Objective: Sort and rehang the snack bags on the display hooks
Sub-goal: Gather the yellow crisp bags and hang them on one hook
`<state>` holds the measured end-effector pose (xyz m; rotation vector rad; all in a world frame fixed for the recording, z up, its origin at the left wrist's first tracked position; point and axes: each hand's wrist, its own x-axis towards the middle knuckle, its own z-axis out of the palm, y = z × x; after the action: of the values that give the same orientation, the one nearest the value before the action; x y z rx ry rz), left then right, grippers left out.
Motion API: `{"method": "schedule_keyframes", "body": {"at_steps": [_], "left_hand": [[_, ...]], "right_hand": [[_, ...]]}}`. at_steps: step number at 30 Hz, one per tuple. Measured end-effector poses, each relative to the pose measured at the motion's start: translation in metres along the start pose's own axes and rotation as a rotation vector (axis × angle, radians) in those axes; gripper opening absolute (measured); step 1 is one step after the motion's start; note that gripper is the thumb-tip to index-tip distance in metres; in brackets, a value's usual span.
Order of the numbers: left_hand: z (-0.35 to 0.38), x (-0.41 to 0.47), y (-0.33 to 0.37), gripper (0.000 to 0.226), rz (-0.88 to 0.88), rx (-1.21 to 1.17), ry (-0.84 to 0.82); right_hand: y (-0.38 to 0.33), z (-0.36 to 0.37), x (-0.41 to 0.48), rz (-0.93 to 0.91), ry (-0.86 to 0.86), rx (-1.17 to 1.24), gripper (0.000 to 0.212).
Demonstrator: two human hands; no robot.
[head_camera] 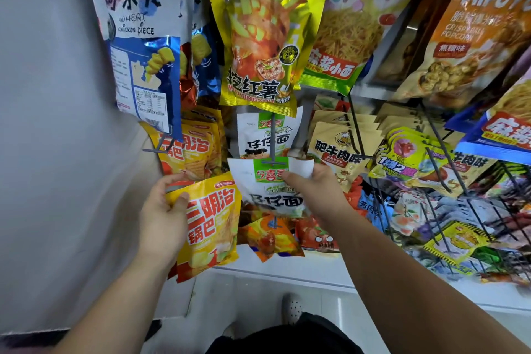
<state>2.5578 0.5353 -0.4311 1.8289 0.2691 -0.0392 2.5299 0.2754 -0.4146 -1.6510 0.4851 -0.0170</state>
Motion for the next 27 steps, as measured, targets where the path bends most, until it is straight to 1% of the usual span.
{"method": "schedule_keyframes", "body": {"at_steps": [1, 3, 6, 8, 9, 14, 19, 22, 25, 27], "left_hand": [[-0.003, 0.000, -0.002, 0.038, 0.005, 0.026, 0.007], [-0.009, -0.002, -0.005, 0.035, 0.004, 0.065, 0.024], [-0.013, -0.005, -0.006, 0.029, -0.004, 0.093, 0.034], [-0.014, -0.008, -0.007, 0.028, 0.006, 0.102, 0.034], [-0.015, -0.009, -0.007, 0.028, 0.007, 0.104, 0.034], [-0.015, -0.012, -0.006, 0.029, 0.017, 0.099, 0.028], [-0.018, -0.017, -0.005, 0.032, 0.043, 0.136, 0.029], [-0.020, -0.020, -0.005, 0.031, 0.048, 0.177, 0.058], [-0.021, -0.022, -0.005, 0.030, 0.050, 0.182, 0.055], [-0.021, -0.021, -0.003, 0.032, 0.057, 0.177, 0.045]], "right_hand": [[-0.002, 0.002, 0.001, -0.011, 0.032, 0.007, 0.006], [-0.005, 0.006, 0.003, -0.023, 0.078, 0.002, 0.007], [-0.005, 0.012, 0.005, -0.011, 0.117, -0.033, 0.003], [-0.004, 0.016, 0.004, -0.010, 0.129, -0.071, 0.016], [-0.004, 0.017, 0.002, -0.006, 0.137, -0.081, 0.019], [0.003, 0.021, 0.002, -0.003, 0.199, -0.071, 0.021], [0.007, 0.023, 0.008, -0.037, 0.257, -0.130, 0.019], [0.008, 0.024, 0.012, -0.074, 0.302, -0.185, 0.012], [0.008, 0.027, 0.022, -0.078, 0.327, -0.197, 0.011], [0.007, 0.027, 0.032, -0.053, 0.327, -0.189, 0.015]]}}
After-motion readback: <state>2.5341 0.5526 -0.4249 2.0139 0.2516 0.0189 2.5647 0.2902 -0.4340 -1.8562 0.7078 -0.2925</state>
